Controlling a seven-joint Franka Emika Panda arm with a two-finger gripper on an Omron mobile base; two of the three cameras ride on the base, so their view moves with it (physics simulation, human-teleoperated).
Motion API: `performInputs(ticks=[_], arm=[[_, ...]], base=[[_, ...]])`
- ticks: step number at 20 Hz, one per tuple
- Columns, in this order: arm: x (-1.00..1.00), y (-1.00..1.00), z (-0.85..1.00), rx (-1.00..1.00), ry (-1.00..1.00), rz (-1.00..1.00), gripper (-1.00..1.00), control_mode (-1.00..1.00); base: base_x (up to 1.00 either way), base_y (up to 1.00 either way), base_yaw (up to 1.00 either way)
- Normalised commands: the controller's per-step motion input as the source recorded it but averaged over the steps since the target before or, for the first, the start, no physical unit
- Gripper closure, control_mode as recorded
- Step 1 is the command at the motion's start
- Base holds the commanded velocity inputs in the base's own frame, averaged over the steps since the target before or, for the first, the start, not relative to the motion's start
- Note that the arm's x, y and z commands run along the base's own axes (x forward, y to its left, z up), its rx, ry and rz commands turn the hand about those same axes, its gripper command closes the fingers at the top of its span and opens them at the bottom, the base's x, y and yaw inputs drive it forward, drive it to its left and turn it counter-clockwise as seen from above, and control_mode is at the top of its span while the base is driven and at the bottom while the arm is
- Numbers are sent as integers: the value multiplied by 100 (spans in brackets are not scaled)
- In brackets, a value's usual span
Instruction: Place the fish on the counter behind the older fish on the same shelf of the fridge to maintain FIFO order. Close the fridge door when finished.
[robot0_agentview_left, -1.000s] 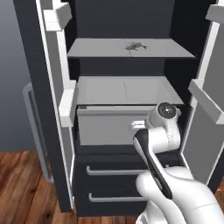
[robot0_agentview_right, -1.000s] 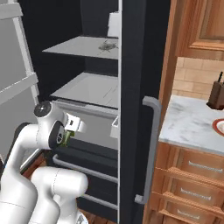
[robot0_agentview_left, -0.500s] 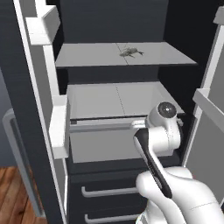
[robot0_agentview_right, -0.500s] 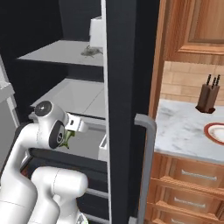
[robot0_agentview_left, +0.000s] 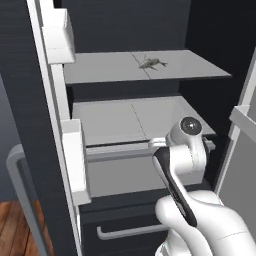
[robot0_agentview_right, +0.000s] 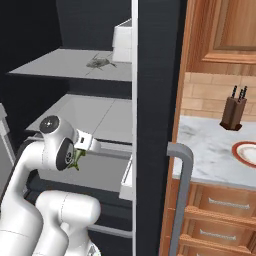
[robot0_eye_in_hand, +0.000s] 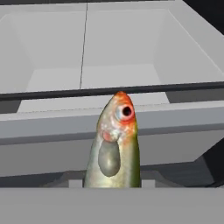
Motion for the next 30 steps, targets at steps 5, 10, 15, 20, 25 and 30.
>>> performInputs(ticks=[5, 10, 15, 20, 25, 30], arm=[[0, 0, 0, 0, 0, 0, 100, 100], [0, 0, 0, 0, 0, 0, 100, 100], [0, 0, 0, 0, 0, 0, 100, 100], [0, 0, 0, 0, 0, 0, 100, 100], [-2, 30, 61, -3, -13, 7, 100, -100], [0, 71, 100, -13, -12, 3, 100, -100]], base=[[53, 32, -8], [41, 44, -2], [63, 63, 0], [33, 55, 2], [0, 0, 0], [0, 0, 0]])
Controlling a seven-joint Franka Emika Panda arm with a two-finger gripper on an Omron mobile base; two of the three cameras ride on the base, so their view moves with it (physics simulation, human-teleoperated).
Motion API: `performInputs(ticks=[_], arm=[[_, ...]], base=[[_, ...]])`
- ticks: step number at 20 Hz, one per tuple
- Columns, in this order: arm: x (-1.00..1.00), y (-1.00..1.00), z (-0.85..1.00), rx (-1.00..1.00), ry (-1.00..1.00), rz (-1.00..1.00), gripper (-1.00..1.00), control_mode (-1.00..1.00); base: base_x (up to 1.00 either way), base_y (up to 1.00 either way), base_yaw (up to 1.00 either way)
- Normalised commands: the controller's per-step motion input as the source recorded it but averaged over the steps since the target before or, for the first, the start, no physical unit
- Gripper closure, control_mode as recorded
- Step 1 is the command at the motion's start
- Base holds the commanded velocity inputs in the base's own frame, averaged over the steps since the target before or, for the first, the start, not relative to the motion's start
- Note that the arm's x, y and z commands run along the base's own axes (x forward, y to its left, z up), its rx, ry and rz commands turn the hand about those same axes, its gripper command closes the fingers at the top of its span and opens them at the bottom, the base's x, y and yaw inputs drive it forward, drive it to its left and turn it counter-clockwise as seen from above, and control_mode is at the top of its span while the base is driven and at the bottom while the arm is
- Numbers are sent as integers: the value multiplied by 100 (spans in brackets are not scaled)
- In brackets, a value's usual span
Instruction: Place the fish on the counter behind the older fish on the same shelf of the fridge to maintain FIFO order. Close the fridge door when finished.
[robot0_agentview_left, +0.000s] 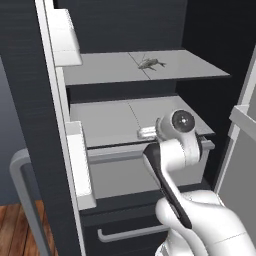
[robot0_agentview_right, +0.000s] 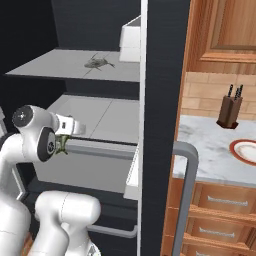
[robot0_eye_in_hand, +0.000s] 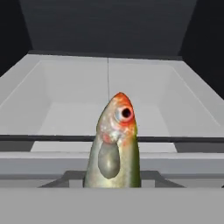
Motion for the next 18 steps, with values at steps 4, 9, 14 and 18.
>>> performInputs(ticks=[4, 9, 14, 18], arm=[[0, 70, 100, -13, -15, 1, 100, -100], [5, 51, 97, -6, -13, 1, 100, -100], [29, 42, 96, -6, -2, 0, 100, -100], [51, 16, 94, -2, 0, 0, 100, -100]], base=[[0, 0, 0], [0, 0, 0], [0, 0, 0], [0, 0, 0]])
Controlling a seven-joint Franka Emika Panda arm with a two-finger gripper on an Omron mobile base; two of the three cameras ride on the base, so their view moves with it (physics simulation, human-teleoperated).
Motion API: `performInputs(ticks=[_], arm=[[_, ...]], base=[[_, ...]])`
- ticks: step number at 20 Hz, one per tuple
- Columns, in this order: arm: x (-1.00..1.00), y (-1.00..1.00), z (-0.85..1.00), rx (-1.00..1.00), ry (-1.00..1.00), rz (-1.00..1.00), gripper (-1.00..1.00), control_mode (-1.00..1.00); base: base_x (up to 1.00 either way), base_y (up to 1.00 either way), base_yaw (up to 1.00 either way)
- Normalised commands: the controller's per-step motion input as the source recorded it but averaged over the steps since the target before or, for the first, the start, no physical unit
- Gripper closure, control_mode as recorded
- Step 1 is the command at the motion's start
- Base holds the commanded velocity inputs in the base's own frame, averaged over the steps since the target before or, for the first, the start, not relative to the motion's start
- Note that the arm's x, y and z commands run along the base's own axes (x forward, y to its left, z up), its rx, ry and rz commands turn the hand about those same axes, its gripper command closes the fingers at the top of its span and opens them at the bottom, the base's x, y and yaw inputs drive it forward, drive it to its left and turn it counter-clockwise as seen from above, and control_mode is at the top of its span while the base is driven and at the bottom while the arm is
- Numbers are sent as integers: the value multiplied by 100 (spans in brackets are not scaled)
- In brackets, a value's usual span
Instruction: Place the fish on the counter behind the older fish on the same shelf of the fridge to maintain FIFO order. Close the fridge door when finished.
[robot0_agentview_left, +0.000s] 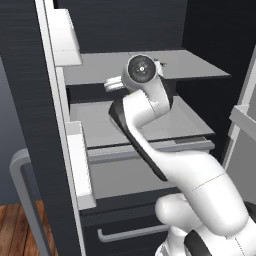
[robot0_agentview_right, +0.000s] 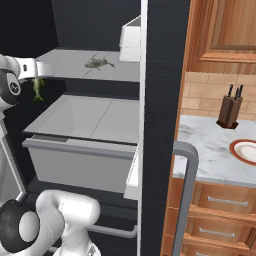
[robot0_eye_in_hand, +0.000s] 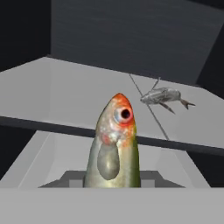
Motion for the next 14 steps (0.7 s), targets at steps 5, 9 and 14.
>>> performInputs(ticks=[5, 9, 14], arm=[[75, 4, 20, -1, -3, 0, 100, -100], [84, 0, 2, 0, -3, 0, 100, -100], [80, 0, 14, 0, 0, 0, 100, -100]], base=[[0, 0, 0], [0, 0, 0], [0, 0, 0]])
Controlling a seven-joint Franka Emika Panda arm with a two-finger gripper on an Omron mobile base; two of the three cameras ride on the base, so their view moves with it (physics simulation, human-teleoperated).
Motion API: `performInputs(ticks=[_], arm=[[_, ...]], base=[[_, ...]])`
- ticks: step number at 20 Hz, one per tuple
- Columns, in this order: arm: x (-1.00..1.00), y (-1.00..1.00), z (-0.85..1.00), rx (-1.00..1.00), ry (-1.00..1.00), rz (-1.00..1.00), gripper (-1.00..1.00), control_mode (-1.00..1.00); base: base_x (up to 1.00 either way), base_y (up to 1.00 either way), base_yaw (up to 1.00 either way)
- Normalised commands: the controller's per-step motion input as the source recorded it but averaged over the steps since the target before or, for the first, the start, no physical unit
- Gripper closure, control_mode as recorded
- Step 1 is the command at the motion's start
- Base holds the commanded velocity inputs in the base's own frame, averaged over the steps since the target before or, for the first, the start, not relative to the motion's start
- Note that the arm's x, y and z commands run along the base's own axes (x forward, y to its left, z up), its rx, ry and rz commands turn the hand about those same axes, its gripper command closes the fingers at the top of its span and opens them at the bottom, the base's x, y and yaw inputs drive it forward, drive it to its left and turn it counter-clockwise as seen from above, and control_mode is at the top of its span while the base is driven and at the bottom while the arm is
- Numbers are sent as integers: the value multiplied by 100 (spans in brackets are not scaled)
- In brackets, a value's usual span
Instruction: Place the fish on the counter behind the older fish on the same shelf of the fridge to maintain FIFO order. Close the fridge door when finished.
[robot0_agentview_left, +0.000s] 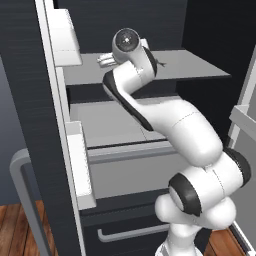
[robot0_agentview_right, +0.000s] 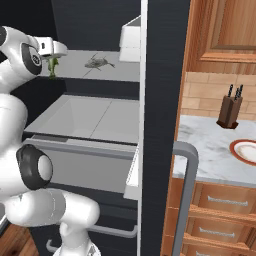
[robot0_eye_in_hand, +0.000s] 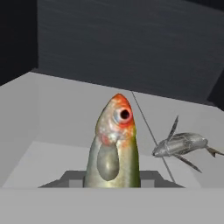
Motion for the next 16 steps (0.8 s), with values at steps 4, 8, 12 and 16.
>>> performInputs(ticks=[4, 8, 12, 16], arm=[[68, 2, 24, 0, 0, 0, 100, -100], [61, 13, 8, 0, 0, 0, 100, -100], [64, 12, 0, 0, 0, 0, 100, -100], [64, 8, -3, 0, 0, 0, 100, -100]], base=[[0, 0, 0], [0, 0, 0], [0, 0, 0], [0, 0, 0]])
